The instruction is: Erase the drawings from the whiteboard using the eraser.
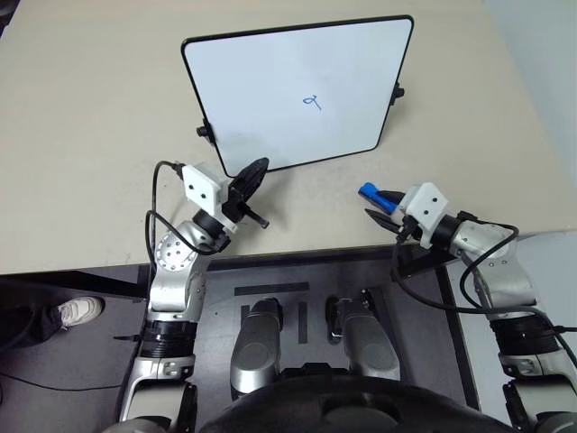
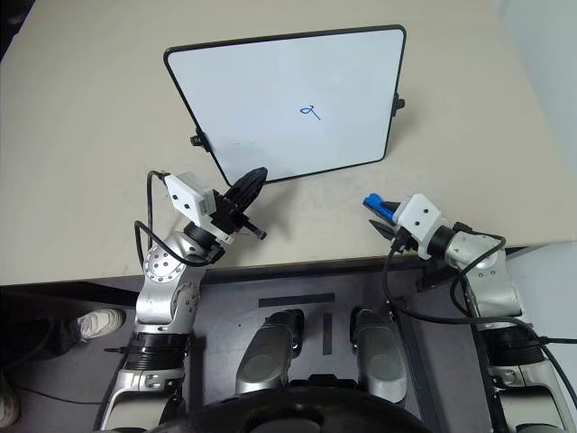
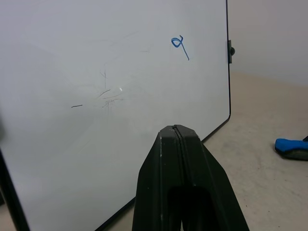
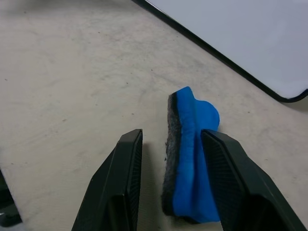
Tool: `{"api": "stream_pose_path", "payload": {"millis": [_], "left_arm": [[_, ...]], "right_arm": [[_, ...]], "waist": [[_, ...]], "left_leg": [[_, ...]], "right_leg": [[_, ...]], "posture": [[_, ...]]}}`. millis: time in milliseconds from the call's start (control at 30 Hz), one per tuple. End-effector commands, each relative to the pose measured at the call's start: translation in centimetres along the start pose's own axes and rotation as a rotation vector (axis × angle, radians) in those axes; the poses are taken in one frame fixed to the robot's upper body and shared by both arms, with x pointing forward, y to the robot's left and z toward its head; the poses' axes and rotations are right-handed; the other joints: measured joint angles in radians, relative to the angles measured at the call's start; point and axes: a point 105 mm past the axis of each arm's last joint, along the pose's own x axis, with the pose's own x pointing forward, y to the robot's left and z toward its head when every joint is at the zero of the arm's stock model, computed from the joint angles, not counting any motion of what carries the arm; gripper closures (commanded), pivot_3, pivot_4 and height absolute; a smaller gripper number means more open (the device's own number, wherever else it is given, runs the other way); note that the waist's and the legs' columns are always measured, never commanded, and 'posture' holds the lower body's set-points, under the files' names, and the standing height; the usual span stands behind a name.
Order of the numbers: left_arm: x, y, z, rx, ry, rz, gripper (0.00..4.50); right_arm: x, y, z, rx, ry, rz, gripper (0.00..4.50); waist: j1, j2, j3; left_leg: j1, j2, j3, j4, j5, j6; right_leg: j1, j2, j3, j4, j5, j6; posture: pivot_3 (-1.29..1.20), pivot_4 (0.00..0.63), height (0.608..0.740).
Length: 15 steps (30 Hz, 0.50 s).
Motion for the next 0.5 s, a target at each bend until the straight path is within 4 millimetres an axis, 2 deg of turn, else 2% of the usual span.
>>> {"api": "stream_pose_path", "payload": {"millis": [33,100,200,333,367,500], "left_arm": [[0.33,-0.06,0.81,0.028,-0.033,-0.007,4.50],[0.35,-0.06,0.81,0.028,-0.033,-0.008,4.50],[0.35,-0.08,0.83,0.028,-0.035,-0.010,4.50],[0.44,-0.13,0.81,0.027,-0.036,-0.013,4.50],[0.45,-0.15,0.81,0.026,-0.037,-0.013,4.50],[0.49,-0.18,0.79,0.026,-0.037,-0.014,4.50]], "right_arm": [[0.06,-0.20,0.16,-0.018,-0.009,-0.014,2.49],[0.08,-0.24,0.15,-0.018,-0.011,-0.015,2.49],[0.08,-0.22,0.14,-0.014,-0.013,-0.015,2.97],[0.03,-0.32,0.19,-0.012,-0.015,-0.016,4.29],[0.01,-0.34,0.21,-0.013,-0.016,-0.017,4.48],[-0.03,-0.53,0.45,-0.036,-0.020,-0.023,4.49]], "waist": [[0.000,0.000,0.000],[0.000,0.000,0.000],[0.000,0.000,0.000],[0.000,0.000,0.000],[0.000,0.000,0.000],[0.000,0.000,0.000]], "left_leg": [[0.000,0.000,0.000,0.000,0.000,0.000],[0.000,0.000,0.000,0.000,0.000,0.000],[0.000,0.000,0.000,0.000,0.000,0.000],[0.000,0.000,0.000,0.000,0.000,0.000],[0.000,0.000,0.000,0.000,0.000,0.000],[0.000,0.000,0.000,0.000,0.000,0.000]], "right_leg": [[0.000,0.000,0.000,0.000,0.000,0.000],[0.000,0.000,0.000,0.000,0.000,0.000],[0.000,0.000,0.000,0.000,0.000,0.000],[0.000,0.000,0.000,0.000,0.000,0.000],[0.000,0.000,0.000,0.000,0.000,0.000],[0.001,0.000,0.000,0.000,0.000,0.000]], "posture": [[0.00,0.150,0.740],[0.00,0.150,0.740],[0.00,0.150,0.740],[0.00,0.150,0.740],[0.00,0.150,0.740],[0.00,0.150,0.740]]}}
